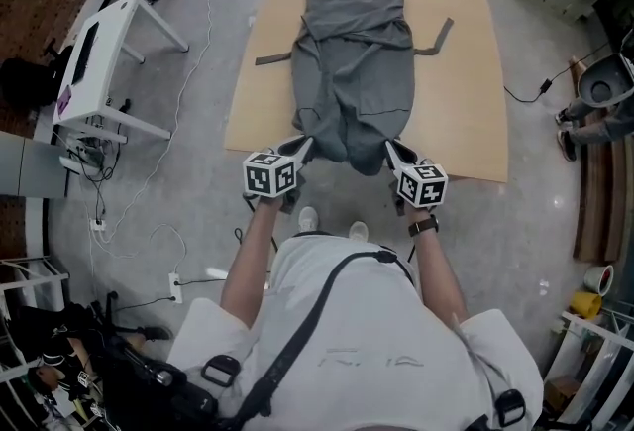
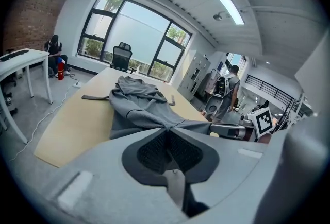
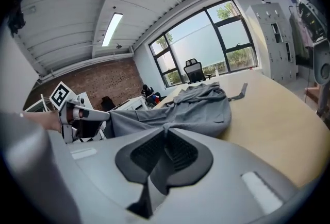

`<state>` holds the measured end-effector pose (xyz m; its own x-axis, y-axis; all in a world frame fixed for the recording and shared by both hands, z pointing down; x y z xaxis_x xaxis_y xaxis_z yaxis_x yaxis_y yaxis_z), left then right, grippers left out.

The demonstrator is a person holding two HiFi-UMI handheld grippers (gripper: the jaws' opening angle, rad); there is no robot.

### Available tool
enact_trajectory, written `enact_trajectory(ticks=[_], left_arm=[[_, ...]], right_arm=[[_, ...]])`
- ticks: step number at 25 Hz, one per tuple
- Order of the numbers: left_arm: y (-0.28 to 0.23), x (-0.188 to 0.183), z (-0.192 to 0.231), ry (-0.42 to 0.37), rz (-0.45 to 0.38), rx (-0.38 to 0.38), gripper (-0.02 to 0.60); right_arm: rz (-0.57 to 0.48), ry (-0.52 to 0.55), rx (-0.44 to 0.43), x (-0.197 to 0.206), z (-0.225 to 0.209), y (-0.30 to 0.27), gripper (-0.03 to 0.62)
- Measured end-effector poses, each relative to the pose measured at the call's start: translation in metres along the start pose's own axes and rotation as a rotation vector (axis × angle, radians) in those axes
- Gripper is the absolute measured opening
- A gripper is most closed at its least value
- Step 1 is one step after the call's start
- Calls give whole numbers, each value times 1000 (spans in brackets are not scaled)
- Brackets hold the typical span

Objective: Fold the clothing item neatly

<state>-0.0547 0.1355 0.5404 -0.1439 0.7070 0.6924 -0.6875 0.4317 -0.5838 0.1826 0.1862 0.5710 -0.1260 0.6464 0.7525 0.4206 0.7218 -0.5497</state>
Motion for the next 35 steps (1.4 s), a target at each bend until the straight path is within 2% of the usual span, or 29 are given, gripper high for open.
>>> enact_trajectory(ticks=[9, 16, 21, 26, 31, 35], left_arm=[[-15, -53, -27, 25, -68, 29, 15], [-16, -115, -16, 19, -139, 101, 15], [-35, -168, 0, -28, -161, 178, 15], [-60, -225, 25, -57, -165, 233, 15], [-87, -277, 53, -103, -156, 247, 15], [-115, -323, 81, -91, -173, 220, 15]], right_arm=[[-93, -8, -110, -62, 5, -4, 21], [-165, -18, -122, -114, 14, -20, 21], [-228, -40, -95, -164, 6, -42, 21], [-232, -18, -2, -220, -12, -70, 21], [-243, 8, 57, -275, -36, -101, 21], [-230, 42, 70, -317, -61, -132, 23]])
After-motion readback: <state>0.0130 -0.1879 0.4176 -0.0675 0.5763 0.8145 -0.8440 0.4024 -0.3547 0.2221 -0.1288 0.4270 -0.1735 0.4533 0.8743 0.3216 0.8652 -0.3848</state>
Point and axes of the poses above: the fingertips, and each gripper's own axes: y backward along the fingers, z to its left, x out of its underside, the point moved 4 cm from there along y, backward along the fingers, and after that the axes turned 5 degrees about z, right-handed, at the moved point
